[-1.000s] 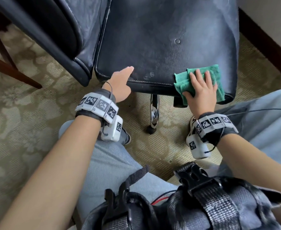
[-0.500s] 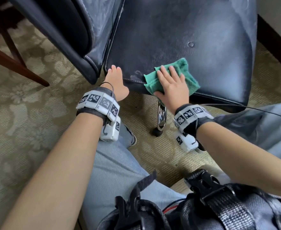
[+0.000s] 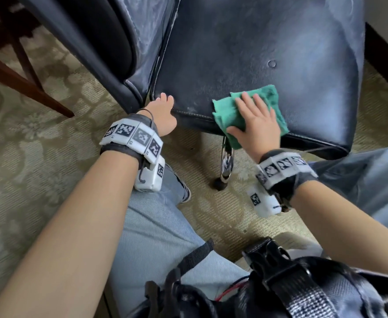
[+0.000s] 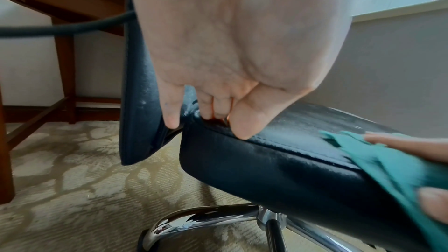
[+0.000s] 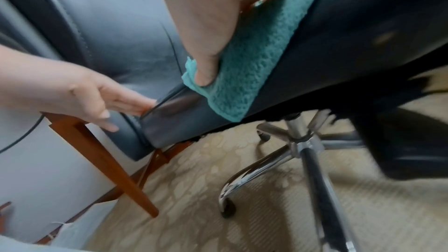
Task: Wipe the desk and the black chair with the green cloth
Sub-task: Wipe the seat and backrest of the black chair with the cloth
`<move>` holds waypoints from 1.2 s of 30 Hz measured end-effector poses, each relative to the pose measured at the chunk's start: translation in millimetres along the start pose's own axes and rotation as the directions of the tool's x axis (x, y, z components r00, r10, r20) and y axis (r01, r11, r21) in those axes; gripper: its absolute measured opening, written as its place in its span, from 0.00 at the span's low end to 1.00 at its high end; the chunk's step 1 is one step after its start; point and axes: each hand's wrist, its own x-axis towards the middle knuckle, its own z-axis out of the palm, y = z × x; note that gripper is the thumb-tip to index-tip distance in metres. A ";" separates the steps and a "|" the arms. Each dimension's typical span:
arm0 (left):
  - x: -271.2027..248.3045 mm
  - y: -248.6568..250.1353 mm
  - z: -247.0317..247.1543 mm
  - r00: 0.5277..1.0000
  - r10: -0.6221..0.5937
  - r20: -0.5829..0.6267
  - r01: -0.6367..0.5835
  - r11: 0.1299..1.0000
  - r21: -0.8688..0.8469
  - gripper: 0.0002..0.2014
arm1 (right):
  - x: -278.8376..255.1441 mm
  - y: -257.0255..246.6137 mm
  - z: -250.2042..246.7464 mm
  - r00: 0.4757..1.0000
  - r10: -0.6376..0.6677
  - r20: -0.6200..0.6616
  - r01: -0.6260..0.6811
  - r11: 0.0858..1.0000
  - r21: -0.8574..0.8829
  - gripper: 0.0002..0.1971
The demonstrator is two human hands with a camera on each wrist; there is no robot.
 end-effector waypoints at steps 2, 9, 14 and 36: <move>-2.9 -0.2 -2.3 1.000 0.010 0.023 -0.011 1.000 0.023 0.28 | -13.6 23.0 -5.9 0.998 0.052 -0.023 -0.052 0.999 -0.005 0.36; -17.2 8.6 5.4 1.000 0.022 -0.020 -0.023 0.998 -0.057 0.26 | -17.9 24.1 -2.8 0.998 0.036 -0.059 -0.040 0.998 -0.056 0.35; -12.8 20.6 8.6 0.999 0.031 0.026 -0.033 0.995 0.090 0.24 | 0.2 -13.4 -2.0 0.996 -0.072 0.052 0.077 0.991 -0.113 0.37; -8.5 24.1 24.4 0.988 -0.152 0.020 0.146 0.973 0.176 0.36 | 5.9 118.2 -65.7 0.982 0.119 0.145 -0.112 0.992 -0.057 0.27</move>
